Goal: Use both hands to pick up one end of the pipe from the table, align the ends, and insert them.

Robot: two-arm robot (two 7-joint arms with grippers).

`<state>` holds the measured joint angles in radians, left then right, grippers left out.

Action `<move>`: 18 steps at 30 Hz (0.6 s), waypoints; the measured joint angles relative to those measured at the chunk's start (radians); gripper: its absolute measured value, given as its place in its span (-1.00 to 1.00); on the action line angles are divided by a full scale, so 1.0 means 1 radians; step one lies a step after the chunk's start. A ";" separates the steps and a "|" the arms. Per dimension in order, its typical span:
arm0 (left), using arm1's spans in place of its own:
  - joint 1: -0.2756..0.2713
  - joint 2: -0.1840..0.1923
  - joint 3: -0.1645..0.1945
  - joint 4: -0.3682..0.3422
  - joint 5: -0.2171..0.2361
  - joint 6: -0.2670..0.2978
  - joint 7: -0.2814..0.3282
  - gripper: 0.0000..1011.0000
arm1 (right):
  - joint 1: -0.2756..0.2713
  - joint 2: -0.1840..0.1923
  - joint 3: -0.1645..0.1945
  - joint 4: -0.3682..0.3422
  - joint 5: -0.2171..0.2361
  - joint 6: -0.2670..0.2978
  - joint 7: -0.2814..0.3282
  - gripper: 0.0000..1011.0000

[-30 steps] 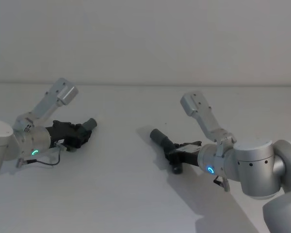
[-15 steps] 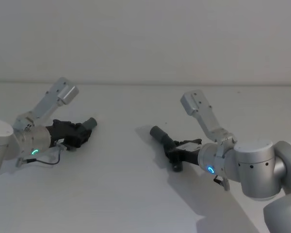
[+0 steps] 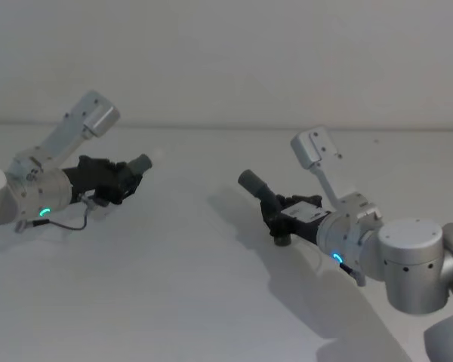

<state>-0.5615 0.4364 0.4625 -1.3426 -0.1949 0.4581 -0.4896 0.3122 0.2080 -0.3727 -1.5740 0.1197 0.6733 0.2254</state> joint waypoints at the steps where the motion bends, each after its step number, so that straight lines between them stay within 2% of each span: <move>1: -0.005 0.005 0.001 -0.006 0.000 -0.010 -0.011 -0.29 | -0.001 0.003 0.001 -0.004 -0.001 -0.007 0.002 -0.48; 8: -0.033 0.032 0.015 -0.028 -0.002 -0.064 -0.073 -0.29 | -0.011 0.049 0.004 -0.041 -0.009 -0.087 0.049 -0.48; 18: -0.083 0.064 0.041 -0.013 -0.016 -0.167 -0.192 -0.29 | -0.020 0.146 -0.003 -0.093 -0.002 -0.184 0.166 -0.48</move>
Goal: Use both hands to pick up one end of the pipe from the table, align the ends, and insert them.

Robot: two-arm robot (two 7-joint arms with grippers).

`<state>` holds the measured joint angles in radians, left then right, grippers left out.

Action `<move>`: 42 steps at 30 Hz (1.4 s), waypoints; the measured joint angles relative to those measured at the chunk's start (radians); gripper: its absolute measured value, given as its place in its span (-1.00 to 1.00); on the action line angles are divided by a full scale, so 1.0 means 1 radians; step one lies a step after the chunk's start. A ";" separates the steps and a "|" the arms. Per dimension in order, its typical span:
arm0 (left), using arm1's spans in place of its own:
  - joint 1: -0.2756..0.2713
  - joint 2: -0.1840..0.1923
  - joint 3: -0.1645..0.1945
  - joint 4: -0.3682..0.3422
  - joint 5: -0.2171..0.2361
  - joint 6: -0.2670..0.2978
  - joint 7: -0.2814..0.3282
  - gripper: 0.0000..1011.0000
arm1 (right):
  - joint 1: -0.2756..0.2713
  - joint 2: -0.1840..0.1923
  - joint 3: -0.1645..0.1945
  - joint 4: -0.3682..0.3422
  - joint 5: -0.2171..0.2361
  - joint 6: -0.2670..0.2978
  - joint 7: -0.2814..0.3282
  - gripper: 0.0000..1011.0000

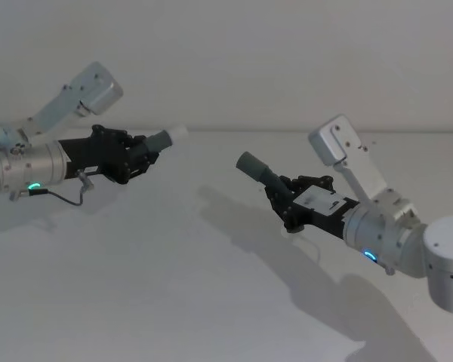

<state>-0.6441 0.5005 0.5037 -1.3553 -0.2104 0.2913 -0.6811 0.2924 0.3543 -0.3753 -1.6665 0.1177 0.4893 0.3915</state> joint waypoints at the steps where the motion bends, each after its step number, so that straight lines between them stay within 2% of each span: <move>1: -0.004 0.002 0.002 0.004 -0.002 -0.011 -0.013 -0.29 | -0.001 0.009 -0.001 -0.004 0.001 -0.006 0.009 -0.48; 6: -0.035 0.015 0.021 0.039 -0.012 -0.082 -0.087 -0.29 | -0.003 0.053 -0.008 -0.018 0.011 -0.043 0.068 -0.48; 8: -0.044 0.017 0.026 0.051 -0.015 -0.099 -0.108 -0.29 | -0.004 0.078 -0.012 -0.025 0.016 -0.059 0.096 -0.48; 15: -0.091 0.025 0.050 0.123 -0.034 -0.210 -0.226 -0.29 | -0.005 0.155 -0.027 -0.041 0.037 -0.117 0.204 -0.48; 25: -0.131 0.031 0.074 0.192 -0.062 -0.330 -0.351 -0.29 | -0.004 0.237 -0.046 -0.053 0.064 -0.184 0.323 -0.48; 31: -0.144 0.036 0.091 0.209 -0.070 -0.380 -0.405 -0.29 | -0.007 0.267 -0.050 -0.062 0.077 -0.207 0.355 -0.48; 42: -0.162 0.046 0.124 0.205 -0.067 -0.422 -0.467 -0.29 | -0.019 0.288 -0.048 -0.075 0.085 -0.224 0.353 -0.48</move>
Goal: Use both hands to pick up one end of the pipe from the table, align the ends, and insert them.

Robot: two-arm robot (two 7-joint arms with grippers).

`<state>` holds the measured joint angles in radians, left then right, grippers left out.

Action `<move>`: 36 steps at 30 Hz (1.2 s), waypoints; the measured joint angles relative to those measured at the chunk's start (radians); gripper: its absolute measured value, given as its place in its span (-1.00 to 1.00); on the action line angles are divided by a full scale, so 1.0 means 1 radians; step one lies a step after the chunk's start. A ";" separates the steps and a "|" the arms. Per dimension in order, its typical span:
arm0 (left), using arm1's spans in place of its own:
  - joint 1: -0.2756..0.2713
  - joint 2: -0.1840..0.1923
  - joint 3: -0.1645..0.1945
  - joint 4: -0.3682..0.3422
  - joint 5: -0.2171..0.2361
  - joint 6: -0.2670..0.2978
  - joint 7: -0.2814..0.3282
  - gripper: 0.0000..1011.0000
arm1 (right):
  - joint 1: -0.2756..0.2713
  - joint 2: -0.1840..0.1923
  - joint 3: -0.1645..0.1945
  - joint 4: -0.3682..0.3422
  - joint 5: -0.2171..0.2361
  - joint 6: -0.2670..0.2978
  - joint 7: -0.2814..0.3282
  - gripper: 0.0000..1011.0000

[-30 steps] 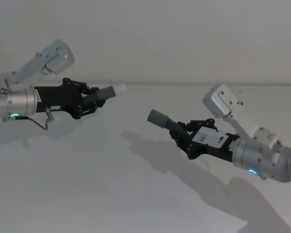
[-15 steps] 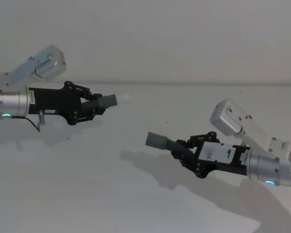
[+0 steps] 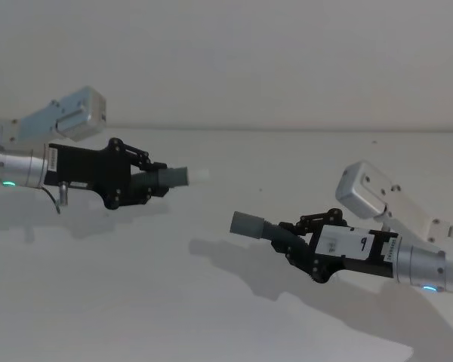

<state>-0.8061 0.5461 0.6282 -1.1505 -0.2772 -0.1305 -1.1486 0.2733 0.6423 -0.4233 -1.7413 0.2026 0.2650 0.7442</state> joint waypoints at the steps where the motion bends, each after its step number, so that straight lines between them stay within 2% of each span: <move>1: -0.004 0.002 0.010 -0.006 0.005 -0.005 -0.010 -0.29 | -0.002 0.001 0.002 -0.002 0.000 -0.003 -0.007 -0.48; 14: -0.026 0.008 0.056 -0.035 0.037 -0.015 -0.047 -0.29 | -0.019 0.005 0.012 -0.012 0.001 -0.024 -0.058 -0.48; 36: -0.057 -0.010 0.094 -0.019 0.052 -0.018 -0.051 -0.29 | -0.015 0.014 0.005 -0.008 0.017 -0.032 -0.085 -0.48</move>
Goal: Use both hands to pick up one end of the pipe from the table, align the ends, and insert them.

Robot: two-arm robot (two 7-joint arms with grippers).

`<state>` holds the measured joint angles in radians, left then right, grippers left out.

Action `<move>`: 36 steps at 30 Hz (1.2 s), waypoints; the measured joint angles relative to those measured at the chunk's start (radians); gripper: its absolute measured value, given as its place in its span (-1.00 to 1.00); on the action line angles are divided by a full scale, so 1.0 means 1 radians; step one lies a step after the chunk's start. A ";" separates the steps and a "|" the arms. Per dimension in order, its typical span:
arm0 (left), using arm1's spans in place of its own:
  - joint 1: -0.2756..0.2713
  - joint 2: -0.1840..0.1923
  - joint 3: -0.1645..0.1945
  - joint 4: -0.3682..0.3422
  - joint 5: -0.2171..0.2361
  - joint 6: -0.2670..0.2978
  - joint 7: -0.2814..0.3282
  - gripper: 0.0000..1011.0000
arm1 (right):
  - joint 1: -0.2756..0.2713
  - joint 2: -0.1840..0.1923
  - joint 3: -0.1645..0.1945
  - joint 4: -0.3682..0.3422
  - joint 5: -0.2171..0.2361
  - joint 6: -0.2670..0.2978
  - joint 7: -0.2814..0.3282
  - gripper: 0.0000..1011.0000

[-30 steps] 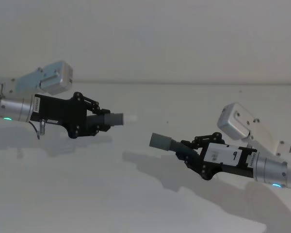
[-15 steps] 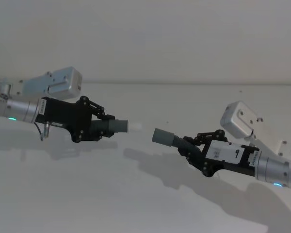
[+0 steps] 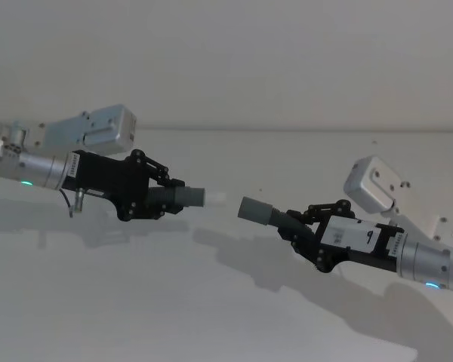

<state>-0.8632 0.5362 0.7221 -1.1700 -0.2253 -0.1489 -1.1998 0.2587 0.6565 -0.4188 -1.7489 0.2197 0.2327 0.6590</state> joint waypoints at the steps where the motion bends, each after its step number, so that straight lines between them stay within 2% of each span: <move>1: -0.001 -0.001 0.001 0.001 0.000 0.000 0.000 -0.29 | 0.001 0.000 -0.001 0.001 0.000 -0.001 -0.001 -0.48; 36: -0.022 -0.016 0.031 0.031 -0.031 -0.011 -0.006 -0.29 | 0.034 0.020 -0.041 0.020 -0.002 -0.023 -0.020 -0.48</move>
<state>-0.8847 0.5200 0.7536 -1.1391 -0.2560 -0.1600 -1.2060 0.2929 0.6764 -0.4595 -1.7286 0.2181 0.2097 0.6388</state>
